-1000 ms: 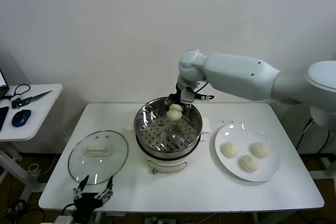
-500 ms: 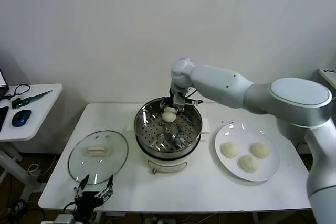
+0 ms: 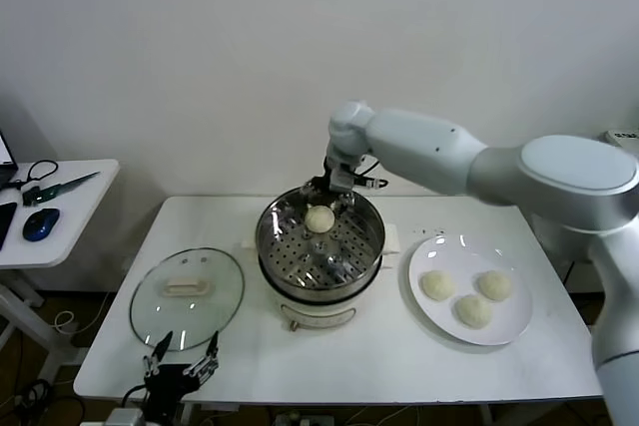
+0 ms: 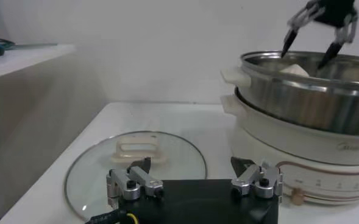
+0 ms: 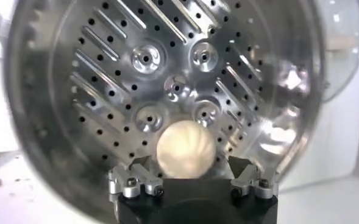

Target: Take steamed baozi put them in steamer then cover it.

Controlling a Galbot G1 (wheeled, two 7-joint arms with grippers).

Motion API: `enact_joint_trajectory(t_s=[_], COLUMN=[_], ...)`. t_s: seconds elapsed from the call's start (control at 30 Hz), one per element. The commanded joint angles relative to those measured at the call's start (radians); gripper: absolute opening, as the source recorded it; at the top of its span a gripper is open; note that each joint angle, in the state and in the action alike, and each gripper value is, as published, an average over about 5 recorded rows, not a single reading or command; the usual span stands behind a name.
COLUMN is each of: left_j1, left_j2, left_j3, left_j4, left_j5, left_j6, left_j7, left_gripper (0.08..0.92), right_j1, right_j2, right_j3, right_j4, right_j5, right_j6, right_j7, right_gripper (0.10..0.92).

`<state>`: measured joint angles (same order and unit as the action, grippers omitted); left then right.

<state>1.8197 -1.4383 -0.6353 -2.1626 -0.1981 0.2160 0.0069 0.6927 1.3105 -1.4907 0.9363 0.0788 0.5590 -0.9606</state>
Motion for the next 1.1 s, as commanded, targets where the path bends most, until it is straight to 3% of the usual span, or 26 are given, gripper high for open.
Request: enact_joint_trajectory(t_s=[0.03, 0.27, 0.47, 0.67, 1.1], left_j1=[0.002, -0.003, -0.015, -0.020, -0.010], left_j2=[-0.001, -0.003, -0.005, 0.000, -0.003], left_j3=[0.000, 0.008, 0.009, 0.004, -0.007], left_j4=[-0.007, -0.008, 0.005, 0.009, 0.019], left_j5=[0.001, -0.001, -0.003, -0.005, -0.005], left_j6=[0.002, 0.003, 0.000, 0.000, -0.002], left_j7=[0.001, 0.002, 0.001, 0.001, -0.002], left_gripper=[0.823, 0.823, 0.823, 0.823, 0.823], right_j1=[0.254, 0.293, 0.206, 0.059, -0.302], right_j2=[-0.159, -0.478, -0.643, -0.675, -0.576], right_j3=[-0.227, -0.358, -0.384, -0.320, -0.052], right_j4=[0.088, 0.292, 0.478, 0.501, 0.326], right_j5=[0.653, 0.685, 0.602, 0.539, 0.387], right_j6=[-0.283, -0.631, -0.772, -0.856, -0.891], right_j7=[-0.153, -0.058, 0.034, 0.090, 0.140], right_gripper=[0.823, 0.823, 0.823, 0.823, 0.823])
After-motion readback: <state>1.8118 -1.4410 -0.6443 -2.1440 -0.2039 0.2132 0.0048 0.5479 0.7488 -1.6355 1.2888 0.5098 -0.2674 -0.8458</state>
